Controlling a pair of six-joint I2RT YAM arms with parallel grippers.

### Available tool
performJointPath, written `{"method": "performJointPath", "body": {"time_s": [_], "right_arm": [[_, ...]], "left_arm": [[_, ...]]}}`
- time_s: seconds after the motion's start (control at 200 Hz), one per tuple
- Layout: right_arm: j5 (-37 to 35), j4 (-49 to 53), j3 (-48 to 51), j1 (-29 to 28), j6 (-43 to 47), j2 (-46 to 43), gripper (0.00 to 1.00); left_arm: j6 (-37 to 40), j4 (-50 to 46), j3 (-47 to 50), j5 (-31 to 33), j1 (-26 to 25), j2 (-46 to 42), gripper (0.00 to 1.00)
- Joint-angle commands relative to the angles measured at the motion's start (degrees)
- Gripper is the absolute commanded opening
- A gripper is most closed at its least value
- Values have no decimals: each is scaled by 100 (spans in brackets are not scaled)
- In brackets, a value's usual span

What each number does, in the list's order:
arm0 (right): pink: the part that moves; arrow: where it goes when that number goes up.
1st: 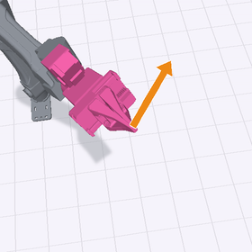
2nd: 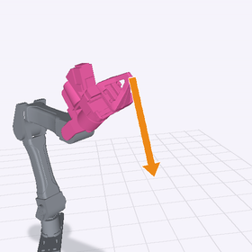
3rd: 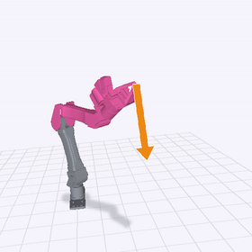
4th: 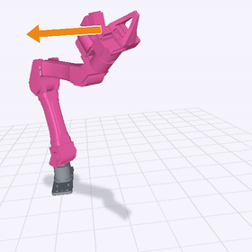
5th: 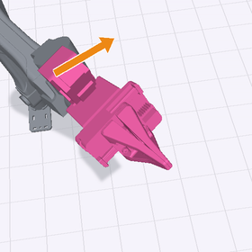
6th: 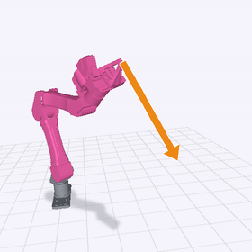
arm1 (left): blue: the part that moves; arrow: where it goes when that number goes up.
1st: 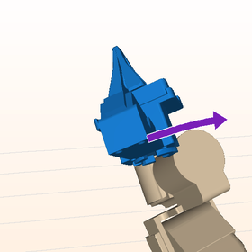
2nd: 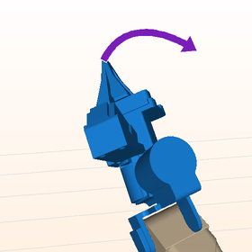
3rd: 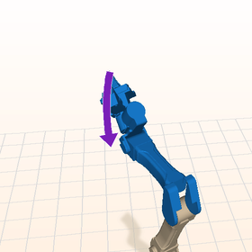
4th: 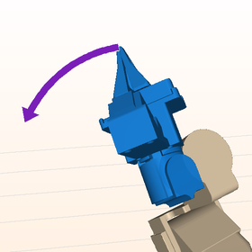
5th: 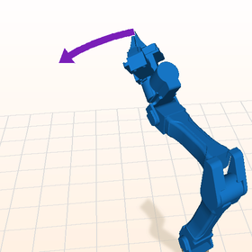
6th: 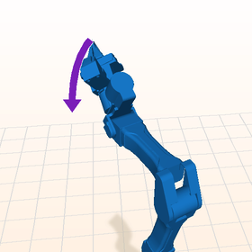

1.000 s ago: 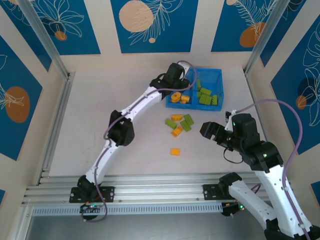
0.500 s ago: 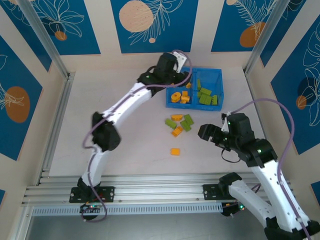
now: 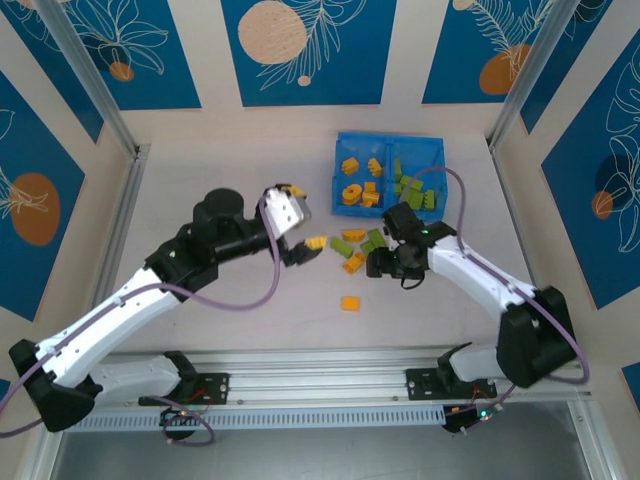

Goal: Sort the legos into containers by color

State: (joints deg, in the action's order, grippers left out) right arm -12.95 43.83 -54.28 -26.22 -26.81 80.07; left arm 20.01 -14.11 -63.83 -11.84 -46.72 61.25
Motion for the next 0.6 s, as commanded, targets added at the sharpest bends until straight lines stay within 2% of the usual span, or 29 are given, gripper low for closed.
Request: {"method": "performJointPath", "body": {"time_s": [0.0,0.08,0.215,0.37,0.59], "right_arm": [[-451,-270,-417,-41,387,629,68],[-539,-322,-632,-51,504,1157,66],[-603,-452,-888,-34,532,1752,66],[-662,-595,-1088,14,628,2250,66],[-523,-752,-1333,77,756,2708,61]], "left_arm": [[1116,-731,520,-512,-48,-523,96],[1215,-831,890,-535,-64,-885,100],[1137,-676,1343,-602,-74,-1240,100],[1137,-640,1339,-464,-74,-1233,100],[1168,-563,1338,-415,-74,-1212,100]]}}
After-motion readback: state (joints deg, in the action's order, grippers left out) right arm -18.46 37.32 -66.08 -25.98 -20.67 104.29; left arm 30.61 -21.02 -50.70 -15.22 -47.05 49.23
